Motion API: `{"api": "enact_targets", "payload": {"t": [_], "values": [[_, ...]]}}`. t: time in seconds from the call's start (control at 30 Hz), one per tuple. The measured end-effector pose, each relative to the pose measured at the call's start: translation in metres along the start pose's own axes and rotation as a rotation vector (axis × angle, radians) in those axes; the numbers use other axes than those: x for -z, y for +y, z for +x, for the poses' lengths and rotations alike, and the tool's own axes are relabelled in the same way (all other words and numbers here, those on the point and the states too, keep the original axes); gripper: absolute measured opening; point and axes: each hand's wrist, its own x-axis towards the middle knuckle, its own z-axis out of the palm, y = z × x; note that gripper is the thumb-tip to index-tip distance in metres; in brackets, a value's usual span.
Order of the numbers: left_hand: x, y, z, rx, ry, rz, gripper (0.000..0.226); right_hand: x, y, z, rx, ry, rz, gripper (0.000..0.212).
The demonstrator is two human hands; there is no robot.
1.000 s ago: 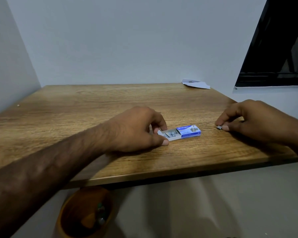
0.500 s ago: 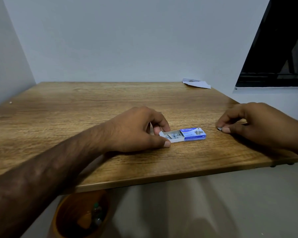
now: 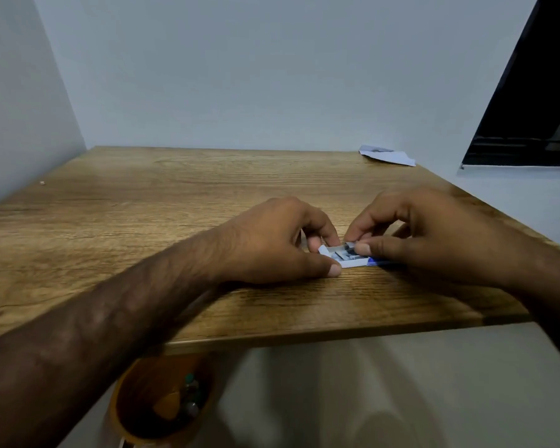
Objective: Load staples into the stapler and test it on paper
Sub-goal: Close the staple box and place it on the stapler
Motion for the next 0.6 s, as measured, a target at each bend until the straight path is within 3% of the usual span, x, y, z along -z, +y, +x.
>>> {"api": "enact_targets", "payload": {"t": [0.33,0.5,0.6], "values": [[-0.001,0.001,0.000,0.004,0.007,0.003,0.032,0.004,0.003,0.006,-0.013,-0.106,-0.005,0.012],[0.003,0.003,-0.004,-0.003,0.014,-0.077,0.044,0.018,0.016,-0.005,-0.034,-0.118,0.038,0.046],[0.003,0.006,-0.010,-0.031,0.084,-0.138,0.038,0.022,0.025,-0.015,-0.032,-0.122,0.018,0.047]]}}
